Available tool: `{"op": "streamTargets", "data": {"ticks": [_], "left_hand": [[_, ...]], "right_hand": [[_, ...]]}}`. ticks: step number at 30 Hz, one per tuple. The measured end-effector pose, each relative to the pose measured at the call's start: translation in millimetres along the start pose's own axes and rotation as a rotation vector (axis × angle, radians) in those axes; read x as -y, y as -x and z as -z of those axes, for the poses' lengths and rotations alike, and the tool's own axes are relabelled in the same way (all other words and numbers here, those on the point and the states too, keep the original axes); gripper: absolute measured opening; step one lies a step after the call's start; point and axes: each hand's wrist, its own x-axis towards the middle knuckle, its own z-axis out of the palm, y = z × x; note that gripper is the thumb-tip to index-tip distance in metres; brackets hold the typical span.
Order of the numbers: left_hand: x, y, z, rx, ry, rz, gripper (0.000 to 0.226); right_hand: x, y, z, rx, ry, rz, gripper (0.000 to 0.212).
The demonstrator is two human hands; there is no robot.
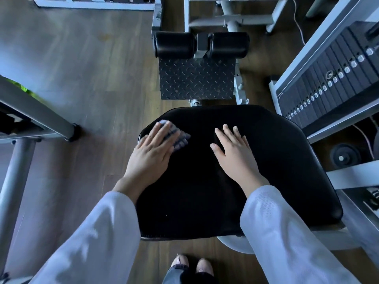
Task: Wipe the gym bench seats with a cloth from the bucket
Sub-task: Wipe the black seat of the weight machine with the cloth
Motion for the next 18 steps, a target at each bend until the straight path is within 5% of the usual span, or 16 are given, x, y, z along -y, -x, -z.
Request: {"op": "streamTargets", "data": {"ticks": [4, 8, 12, 18], "left_hand": [[12, -13, 7, 0.039, 0.048, 0.173, 0.045], [0, 12, 3, 0.014, 0.01, 0.001, 0.06], [-12, 37, -3, -0.007, 0.034, -0.17, 0.049], [16, 6, 8, 0.003, 0.046, 0.012, 0.067]], "right_hand": [[4, 6, -1, 0.013, -0.006, 0.016, 0.051], [8, 9, -6, -0.019, -0.001, 0.011, 0.05], [8, 9, -5, -0.015, 0.0, 0.012, 0.049], [6, 13, -5, -0.017, 0.008, 0.029, 0.049]]}}
